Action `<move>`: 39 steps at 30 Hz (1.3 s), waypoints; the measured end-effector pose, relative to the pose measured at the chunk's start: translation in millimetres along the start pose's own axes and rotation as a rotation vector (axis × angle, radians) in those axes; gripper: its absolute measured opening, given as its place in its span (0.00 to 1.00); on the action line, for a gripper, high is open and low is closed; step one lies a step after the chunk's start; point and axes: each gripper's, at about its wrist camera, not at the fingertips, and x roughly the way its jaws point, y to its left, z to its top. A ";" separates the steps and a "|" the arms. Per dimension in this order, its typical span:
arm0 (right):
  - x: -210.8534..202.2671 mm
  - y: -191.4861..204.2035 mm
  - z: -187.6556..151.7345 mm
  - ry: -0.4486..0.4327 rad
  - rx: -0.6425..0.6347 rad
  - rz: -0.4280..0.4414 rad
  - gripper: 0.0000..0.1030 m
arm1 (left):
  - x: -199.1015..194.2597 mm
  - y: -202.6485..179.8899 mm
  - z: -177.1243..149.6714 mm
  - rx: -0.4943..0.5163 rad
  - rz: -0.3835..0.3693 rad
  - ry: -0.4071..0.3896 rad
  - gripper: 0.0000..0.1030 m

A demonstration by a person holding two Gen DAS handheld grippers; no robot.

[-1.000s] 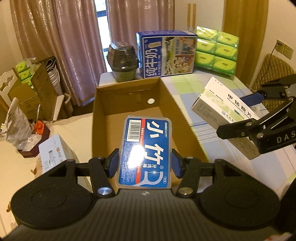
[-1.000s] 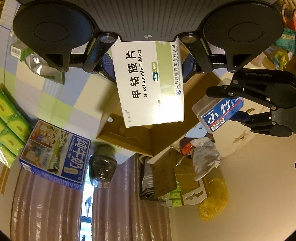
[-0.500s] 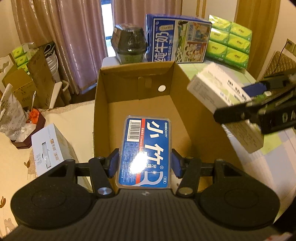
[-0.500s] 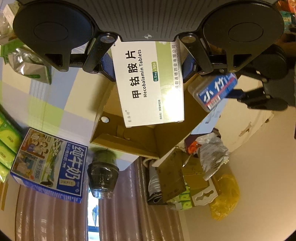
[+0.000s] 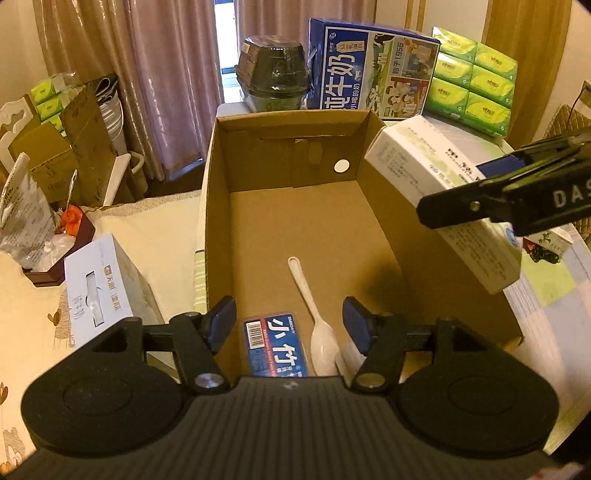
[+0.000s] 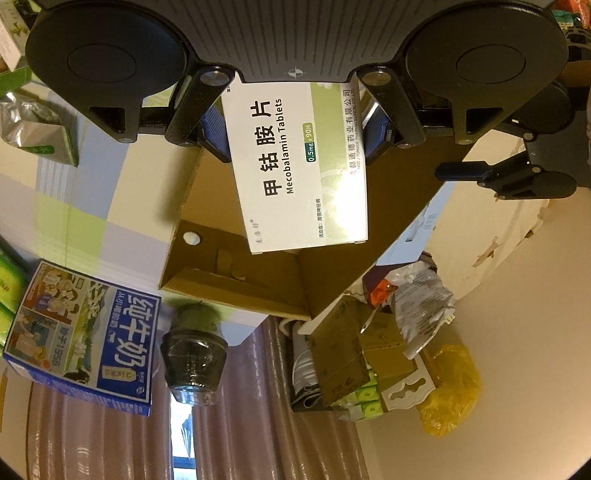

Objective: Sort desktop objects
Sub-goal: 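Lower the floss box into the cardboard box and open the left tool, then lower the tablet box into the cardboard box and open the right tool, then move both tools over to the remaining items on the table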

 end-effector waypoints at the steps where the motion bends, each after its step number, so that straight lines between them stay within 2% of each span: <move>1: 0.9 1.3 0.2 0.000 0.000 0.001 0.68 | -0.7 0.0 -0.5 0.002 0.001 0.000 0.57; 12: 8.6 5.4 1.3 -0.007 0.056 -0.001 0.68 | -3.0 -2.8 -4.2 0.001 -0.002 0.005 0.57; 15: 8.7 0.6 1.5 -0.026 0.084 0.007 0.79 | -2.4 -2.2 -5.7 0.001 -0.002 0.010 0.58; 17: 5.7 -2.3 1.3 -0.040 0.084 0.009 0.80 | -2.5 -1.8 -7.2 0.001 0.000 0.011 0.58; 21: -8.3 -10.9 0.0 -0.078 0.098 -0.003 0.81 | -3.4 -1.3 -9.8 -0.004 0.001 0.010 0.58; 25: -25.8 -19.6 -7.1 -0.108 0.102 -0.018 0.86 | -5.3 -3.3 -10.4 -0.017 0.000 0.003 0.58; 39: -100.7 -54.9 -57.0 -0.121 0.114 -0.074 0.94 | -39.9 -40.3 -10.6 -0.012 -0.015 -0.035 0.65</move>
